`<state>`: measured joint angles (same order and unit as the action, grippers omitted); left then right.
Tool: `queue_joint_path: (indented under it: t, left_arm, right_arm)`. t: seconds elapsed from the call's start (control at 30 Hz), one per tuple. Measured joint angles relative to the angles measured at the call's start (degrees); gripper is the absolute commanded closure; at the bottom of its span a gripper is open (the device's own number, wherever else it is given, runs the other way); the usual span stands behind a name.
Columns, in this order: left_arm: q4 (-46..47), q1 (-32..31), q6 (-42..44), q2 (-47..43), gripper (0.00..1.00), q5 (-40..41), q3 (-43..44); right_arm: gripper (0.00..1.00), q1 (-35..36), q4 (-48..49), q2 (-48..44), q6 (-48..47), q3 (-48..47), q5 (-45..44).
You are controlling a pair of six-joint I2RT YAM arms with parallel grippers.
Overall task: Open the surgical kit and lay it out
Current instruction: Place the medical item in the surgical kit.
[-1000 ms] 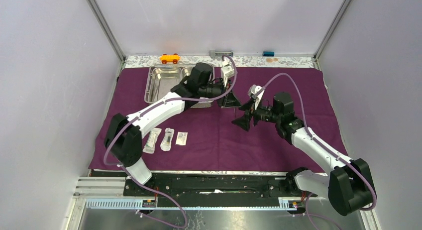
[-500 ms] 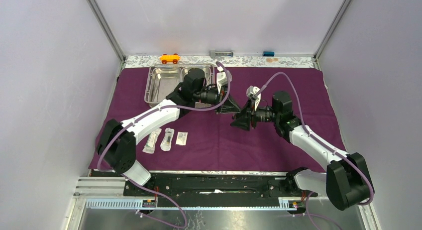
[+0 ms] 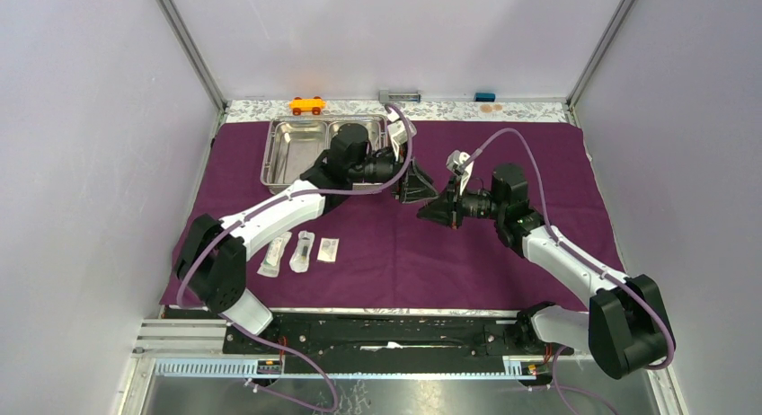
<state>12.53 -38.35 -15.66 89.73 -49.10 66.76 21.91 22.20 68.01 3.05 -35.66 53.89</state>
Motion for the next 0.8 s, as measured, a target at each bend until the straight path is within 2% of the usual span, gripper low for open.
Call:
queue_joint_path:
  t: [0.07,0.17,0.43,0.7,0.8]
  left_arm:
    - [-1.42,0.00,-3.26,0.50,0.39,3.39,0.85]
    - [-5.22,-0.02,-6.97,2.58,0.38,9.27,4.20]
    - [-15.76,-0.76,-12.90,6.62,0.42,22.03,10.16]
    - [-22.53,-2.86,-15.52,13.64,0.66,26.43,19.08]
    - [-24.00,-3.30,-16.00,14.88,0.71,27.19,20.70]
  right_arm:
    - [1.00,0.00,0.02,0.09,0.20,0.00,-1.88]
    - [1.00,0.00,-0.31,0.44,0.42,0.00,-6.80]
    - [1.00,0.00,-2.47,0.74,0.44,0.00,-19.17]
    - [1.00,0.00,-5.97,1.60,0.13,-0.17,-28.26]
    - [1.00,0.04,-7.02,1.75,-0.22,-0.17,-30.23]
